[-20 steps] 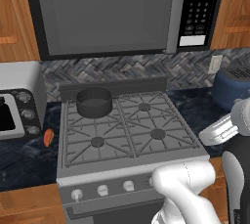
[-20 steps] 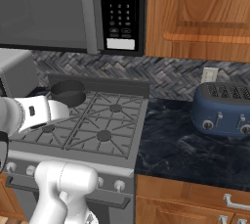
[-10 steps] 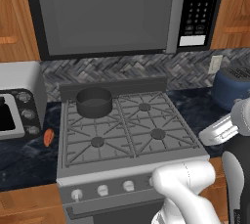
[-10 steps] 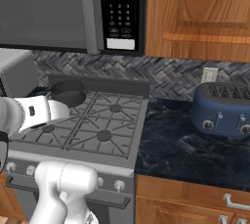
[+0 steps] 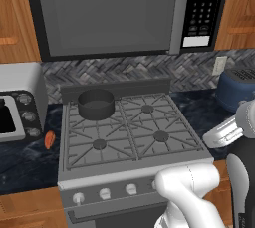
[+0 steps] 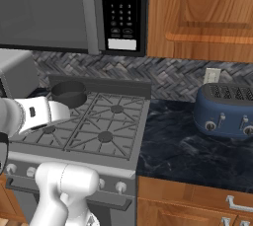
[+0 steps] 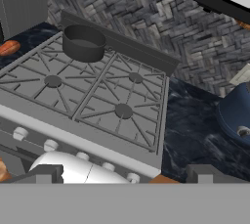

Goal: Turn on the burner for the pot on the stove. Wait thirty seconds for the pot to heat up. Then add the sweet potato to the pot.

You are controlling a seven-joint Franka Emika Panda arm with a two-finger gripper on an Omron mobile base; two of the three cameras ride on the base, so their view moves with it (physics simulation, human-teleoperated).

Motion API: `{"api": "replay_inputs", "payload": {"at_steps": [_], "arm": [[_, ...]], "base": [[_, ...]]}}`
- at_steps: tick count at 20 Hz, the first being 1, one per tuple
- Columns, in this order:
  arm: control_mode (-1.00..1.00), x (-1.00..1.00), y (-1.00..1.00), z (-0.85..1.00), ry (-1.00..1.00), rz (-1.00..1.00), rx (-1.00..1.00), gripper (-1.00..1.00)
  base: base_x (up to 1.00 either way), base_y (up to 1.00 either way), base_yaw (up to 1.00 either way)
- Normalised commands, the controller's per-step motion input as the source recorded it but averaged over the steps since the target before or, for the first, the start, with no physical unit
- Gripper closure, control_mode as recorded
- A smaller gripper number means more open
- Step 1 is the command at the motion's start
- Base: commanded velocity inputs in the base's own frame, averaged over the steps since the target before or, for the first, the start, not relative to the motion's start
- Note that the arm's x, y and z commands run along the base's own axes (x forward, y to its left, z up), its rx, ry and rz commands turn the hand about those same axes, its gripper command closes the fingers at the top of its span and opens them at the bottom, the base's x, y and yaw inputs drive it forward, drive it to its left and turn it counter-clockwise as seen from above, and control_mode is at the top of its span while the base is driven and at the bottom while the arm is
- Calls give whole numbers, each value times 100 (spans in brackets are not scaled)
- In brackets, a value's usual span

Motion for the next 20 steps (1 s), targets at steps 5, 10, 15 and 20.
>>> {"api": "replay_inputs", "payload": {"at_steps": [5,10,15,20], "arm": [[-100,0,0,0,0,0,0,-100],[-100,0,0,0,0,0,0,-100],[-100,0,0,0,0,0,0,-100],[-100,0,0,0,0,0,0,-100]], "base": [[0,0,0],[0,0,0],[0,0,0],[0,0,0]]}}
